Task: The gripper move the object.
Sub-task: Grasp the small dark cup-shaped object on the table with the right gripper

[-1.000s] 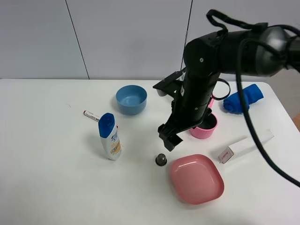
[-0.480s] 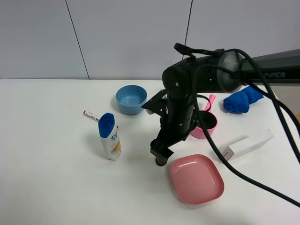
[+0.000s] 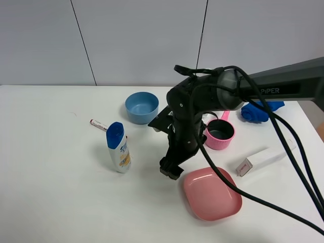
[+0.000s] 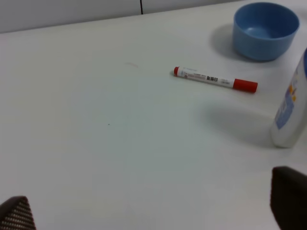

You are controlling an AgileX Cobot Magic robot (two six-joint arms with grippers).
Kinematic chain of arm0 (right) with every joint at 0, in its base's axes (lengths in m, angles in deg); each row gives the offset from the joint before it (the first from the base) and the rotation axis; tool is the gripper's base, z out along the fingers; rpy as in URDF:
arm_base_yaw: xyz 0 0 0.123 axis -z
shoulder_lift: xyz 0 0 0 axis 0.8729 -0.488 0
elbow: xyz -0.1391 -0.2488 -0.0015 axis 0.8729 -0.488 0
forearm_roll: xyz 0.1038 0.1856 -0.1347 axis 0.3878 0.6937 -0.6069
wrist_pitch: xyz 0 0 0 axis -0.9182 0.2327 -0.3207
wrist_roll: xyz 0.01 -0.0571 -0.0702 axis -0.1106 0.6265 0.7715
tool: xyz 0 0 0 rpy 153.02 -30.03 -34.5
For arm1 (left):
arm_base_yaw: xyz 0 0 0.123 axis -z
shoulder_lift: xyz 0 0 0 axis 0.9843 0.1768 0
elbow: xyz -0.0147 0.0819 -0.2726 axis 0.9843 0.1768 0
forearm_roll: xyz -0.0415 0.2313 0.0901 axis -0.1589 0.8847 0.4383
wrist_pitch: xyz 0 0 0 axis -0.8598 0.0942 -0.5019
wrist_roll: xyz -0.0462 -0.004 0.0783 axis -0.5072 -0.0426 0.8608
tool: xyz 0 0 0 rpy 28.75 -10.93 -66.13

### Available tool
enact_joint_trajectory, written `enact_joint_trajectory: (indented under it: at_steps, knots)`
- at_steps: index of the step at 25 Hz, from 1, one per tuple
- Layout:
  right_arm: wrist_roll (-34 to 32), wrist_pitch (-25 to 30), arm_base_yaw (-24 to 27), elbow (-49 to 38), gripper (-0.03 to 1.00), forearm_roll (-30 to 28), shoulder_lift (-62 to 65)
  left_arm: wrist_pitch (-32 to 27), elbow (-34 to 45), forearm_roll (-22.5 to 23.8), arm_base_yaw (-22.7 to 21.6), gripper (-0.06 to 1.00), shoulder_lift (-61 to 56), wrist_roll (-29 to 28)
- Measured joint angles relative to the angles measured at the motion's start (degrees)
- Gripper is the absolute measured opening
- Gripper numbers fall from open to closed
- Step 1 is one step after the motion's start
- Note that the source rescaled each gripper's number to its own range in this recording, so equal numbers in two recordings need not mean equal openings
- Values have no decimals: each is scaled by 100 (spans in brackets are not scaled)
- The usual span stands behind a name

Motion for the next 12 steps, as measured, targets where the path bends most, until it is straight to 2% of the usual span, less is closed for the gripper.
enact_joint_trajectory:
  at_steps: [12]
  knots:
    - [-55, -287, -243, 0, 74, -118, -453, 0, 0, 0, 0, 100, 0, 0]
